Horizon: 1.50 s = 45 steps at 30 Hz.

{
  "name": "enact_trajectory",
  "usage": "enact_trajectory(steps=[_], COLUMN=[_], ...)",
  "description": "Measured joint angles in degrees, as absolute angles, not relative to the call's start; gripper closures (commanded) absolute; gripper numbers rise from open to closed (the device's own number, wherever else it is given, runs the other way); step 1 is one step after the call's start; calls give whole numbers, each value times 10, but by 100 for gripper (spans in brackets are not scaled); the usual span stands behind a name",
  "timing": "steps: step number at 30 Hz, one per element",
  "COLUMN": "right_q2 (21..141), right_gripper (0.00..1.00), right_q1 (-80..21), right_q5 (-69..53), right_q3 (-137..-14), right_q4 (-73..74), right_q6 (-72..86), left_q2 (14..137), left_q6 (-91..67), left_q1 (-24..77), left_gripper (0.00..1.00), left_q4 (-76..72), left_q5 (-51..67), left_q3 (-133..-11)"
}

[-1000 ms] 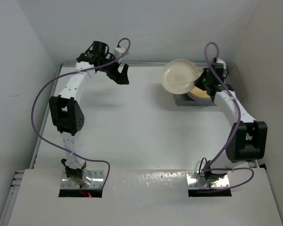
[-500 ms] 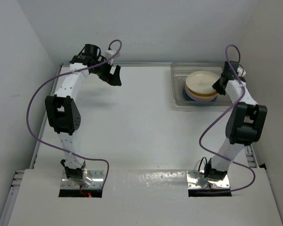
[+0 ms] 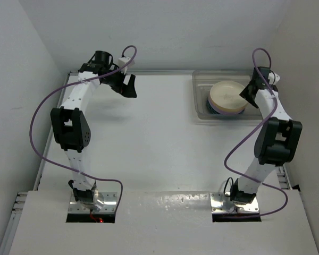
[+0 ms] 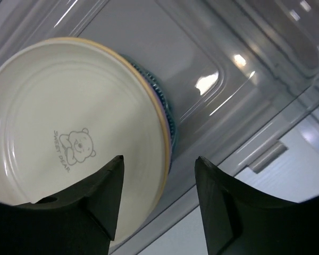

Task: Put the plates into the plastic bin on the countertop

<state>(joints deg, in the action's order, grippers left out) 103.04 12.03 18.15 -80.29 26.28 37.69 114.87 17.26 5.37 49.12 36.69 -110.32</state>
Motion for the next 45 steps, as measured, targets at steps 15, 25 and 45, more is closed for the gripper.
enact_trajectory(steps=[15,25,45], right_q2=[689,389,276], right_gripper=[1,1,1], right_q1=[127,125,122], right_q5=[136,33,-57], right_q3=[-527,-239,-171], right_q4=[210,252,312], right_q6=[327,385,435], left_q2=[1102,954,787], left_q6=[176,203,238], left_q1=[48,42,14], left_gripper=[0,0,0], left_q4=[482,465,396], left_q5=[333,294,228], left_q3=[-1028,-782,-526])
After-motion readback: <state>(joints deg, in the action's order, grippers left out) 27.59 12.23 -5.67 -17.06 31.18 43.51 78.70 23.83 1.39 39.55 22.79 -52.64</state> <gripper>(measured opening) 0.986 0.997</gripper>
